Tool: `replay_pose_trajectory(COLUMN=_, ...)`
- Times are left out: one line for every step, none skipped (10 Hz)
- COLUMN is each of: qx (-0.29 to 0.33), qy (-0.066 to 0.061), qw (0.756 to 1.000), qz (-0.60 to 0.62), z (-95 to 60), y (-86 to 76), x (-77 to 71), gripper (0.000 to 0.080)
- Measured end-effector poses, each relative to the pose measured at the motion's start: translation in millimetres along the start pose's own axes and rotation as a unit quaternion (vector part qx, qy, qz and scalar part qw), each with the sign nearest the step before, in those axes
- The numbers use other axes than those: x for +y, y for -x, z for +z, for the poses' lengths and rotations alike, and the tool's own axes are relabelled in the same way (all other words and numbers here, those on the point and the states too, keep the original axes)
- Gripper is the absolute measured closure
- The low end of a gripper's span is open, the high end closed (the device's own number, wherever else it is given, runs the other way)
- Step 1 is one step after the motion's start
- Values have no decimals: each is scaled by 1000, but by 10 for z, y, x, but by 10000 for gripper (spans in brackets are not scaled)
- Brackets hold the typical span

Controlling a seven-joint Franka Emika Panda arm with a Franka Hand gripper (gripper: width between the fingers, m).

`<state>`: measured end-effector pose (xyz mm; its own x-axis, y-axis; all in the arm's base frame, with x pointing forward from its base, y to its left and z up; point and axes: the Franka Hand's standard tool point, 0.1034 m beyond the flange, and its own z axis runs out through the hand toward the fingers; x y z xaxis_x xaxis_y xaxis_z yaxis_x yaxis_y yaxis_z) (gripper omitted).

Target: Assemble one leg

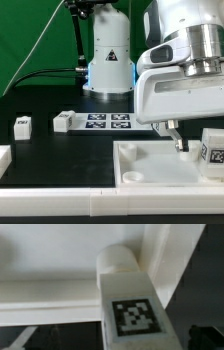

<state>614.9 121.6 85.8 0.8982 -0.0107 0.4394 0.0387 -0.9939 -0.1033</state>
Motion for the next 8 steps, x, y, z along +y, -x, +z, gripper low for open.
replay_pose_trajectory(qx=-2, qy=0, qw=1000, qz=3, z=-82, y=-35, x=10, gripper=151)
replay_pose_trajectory(qx=-5, qy=-1, qw=1000, qz=9, z=-110, y=-57, x=19, gripper=151)
replay_pose_trajectory(qx=-22, qy=-2, qw=1000, qz=7, z=-86, y=-21, x=6, gripper=151)
replay_pose_trajectory(qx=-20, qy=-2, qw=1000, qz=7, z=-88, y=-29, x=7, gripper=151)
replay_pose_trajectory(qx=-23, qy=-2, qw=1000, qz=8, z=-83, y=-17, x=10, gripper=151)
replay_pose_trajectory(qx=-85, qy=-4, qw=996, qz=14, z=-62, y=79, x=16, gripper=151)
replay_pose_trajectory(qx=-147, qy=-7, qw=989, qz=17, z=-89, y=64, x=24, gripper=151)
replay_pose_trajectory(qx=-193, qy=-8, qw=981, qz=18, z=-99, y=34, x=48, gripper=151)
